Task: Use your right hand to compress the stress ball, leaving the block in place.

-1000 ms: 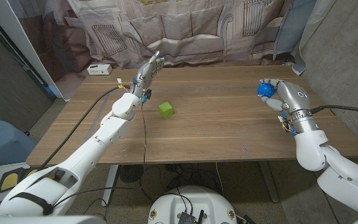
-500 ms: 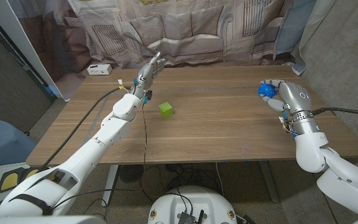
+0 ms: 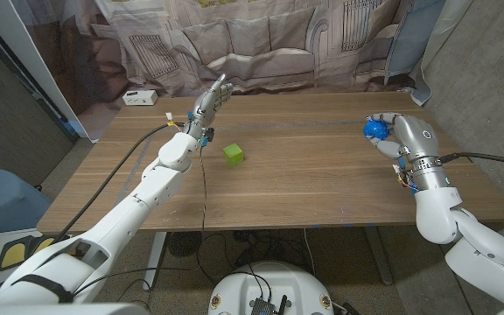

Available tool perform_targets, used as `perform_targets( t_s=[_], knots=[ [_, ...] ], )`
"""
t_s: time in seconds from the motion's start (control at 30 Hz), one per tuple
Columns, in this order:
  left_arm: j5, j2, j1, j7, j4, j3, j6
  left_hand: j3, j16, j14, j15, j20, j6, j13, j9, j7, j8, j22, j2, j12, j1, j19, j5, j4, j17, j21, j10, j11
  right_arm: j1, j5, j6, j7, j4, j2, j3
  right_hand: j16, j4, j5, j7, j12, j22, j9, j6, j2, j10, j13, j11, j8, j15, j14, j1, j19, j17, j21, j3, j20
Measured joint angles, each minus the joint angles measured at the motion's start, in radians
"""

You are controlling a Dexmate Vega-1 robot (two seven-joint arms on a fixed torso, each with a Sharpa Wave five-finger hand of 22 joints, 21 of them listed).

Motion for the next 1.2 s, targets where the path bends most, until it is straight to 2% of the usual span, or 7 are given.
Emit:
perform_targets(
  t_s=[0.13, 0.2, 0.33, 0.43, 0.8, 1.03, 1.2],
  knots=[
    [-0.001, 0.000, 0.001, -0.001, 0.000, -0.001, 0.000, 0.000, 0.000, 0.000, 0.000, 0.000, 0.000, 0.000, 0.000, 0.000, 0.000, 0.000, 0.000, 0.000, 0.000, 0.000, 0.000, 0.000, 0.000, 0.000, 0.000, 0.000, 0.000, 0.002, 0.010, -0.007, -0.001, 0.003, 0.001, 0.003, 0.005, 0.000, 0.004, 0.010, 0.004, 0.002, 0.046, -0.006, 0.039, 0.000, 0.007, 0.010, 0.018, 0.018, 0.006, 0.013, 0.001, 0.026, -0.005, 0.010],
    [-0.002, 0.000, 0.001, -0.002, 0.000, -0.002, -0.002, 0.000, 0.000, 0.000, 0.000, 0.000, 0.000, 0.000, 0.000, 0.000, 0.000, 0.000, 0.000, 0.000, 0.000, 0.000, 0.000, 0.000, 0.000, 0.000, 0.000, 0.000, -0.001, 0.003, 0.014, -0.009, -0.001, 0.007, 0.003, 0.000, 0.008, 0.000, 0.007, 0.011, 0.006, 0.004, 0.060, -0.006, 0.049, -0.002, 0.006, 0.011, 0.017, 0.031, 0.006, 0.021, -0.001, 0.035, -0.002, 0.004],
    [-0.004, 0.001, 0.002, -0.003, 0.000, -0.003, -0.005, 0.000, 0.000, 0.000, 0.000, 0.000, 0.000, 0.000, 0.000, 0.000, 0.000, 0.000, 0.000, 0.000, 0.000, 0.000, 0.000, 0.000, 0.000, 0.000, 0.000, 0.000, -0.001, 0.007, 0.022, -0.013, -0.001, 0.011, 0.004, -0.014, 0.013, 0.000, 0.020, 0.015, 0.006, 0.004, 0.080, -0.006, 0.073, -0.003, 0.023, 0.010, 0.024, 0.052, 0.006, 0.027, -0.029, 0.053, 0.003, 0.009],
    [-0.006, 0.001, 0.003, -0.004, 0.001, -0.004, -0.007, 0.000, 0.000, 0.000, 0.000, 0.000, 0.006, 0.000, 0.000, -0.006, 0.000, 0.000, 0.000, 0.000, 0.000, 0.000, 0.000, 0.000, 0.000, 0.000, 0.000, 0.000, -0.001, 0.008, 0.026, -0.013, -0.002, 0.015, 0.005, -0.021, 0.017, 0.000, 0.021, 0.015, 0.006, 0.004, 0.092, -0.006, 0.077, -0.003, 0.019, 0.012, 0.022, 0.064, 0.006, 0.037, -0.039, 0.062, 0.006, 0.013],
    [-0.008, 0.001, 0.004, -0.007, 0.008, -0.006, -0.012, 0.003, 0.000, 0.000, 0.000, 0.000, 0.006, 0.000, 0.000, -0.006, 0.000, 0.000, 0.000, 0.000, 0.000, 0.000, 0.000, -0.003, 0.000, 0.000, 0.000, 0.000, 0.002, 0.009, 0.030, -0.016, -0.003, 0.026, 0.005, -0.043, 0.023, 0.000, 0.025, 0.012, 0.006, 0.000, 0.096, -0.001, 0.078, -0.008, 0.018, 0.014, 0.018, 0.071, 0.001, 0.037, -0.054, 0.075, 0.009, 0.013],
    [-0.010, 0.001, 0.004, -0.010, 0.013, -0.006, -0.014, 0.003, 0.000, 0.000, 0.000, 0.000, 0.006, 0.000, 0.000, -0.006, 0.000, 0.000, 0.004, 0.000, -0.004, 0.000, 0.000, -0.003, 0.000, 0.000, 0.000, 0.000, 0.003, 0.000, 0.021, -0.019, -0.005, 0.032, 0.000, -0.057, 0.029, 0.000, 0.008, -0.006, 0.005, 0.000, 0.079, 0.003, 0.061, -0.009, 0.005, -0.004, 0.012, 0.066, -0.003, 0.022, -0.059, 0.076, 0.002, -0.002],
    [-0.011, -0.001, 0.003, -0.011, 0.016, -0.006, -0.017, 0.003, 0.000, 0.000, 0.000, 0.000, 0.005, 0.000, 0.000, -0.006, 0.000, 0.000, 0.004, 0.000, -0.004, 0.000, 0.000, -0.003, 0.000, 0.000, 0.000, 0.000, 0.003, -0.002, 0.017, -0.020, -0.006, 0.033, 0.000, -0.057, 0.034, 0.000, 0.008, -0.010, 0.005, 0.004, 0.079, 0.003, 0.066, -0.009, 0.008, -0.007, 0.012, 0.066, -0.003, 0.021, -0.048, 0.083, -0.018, -0.003]
  ],
)
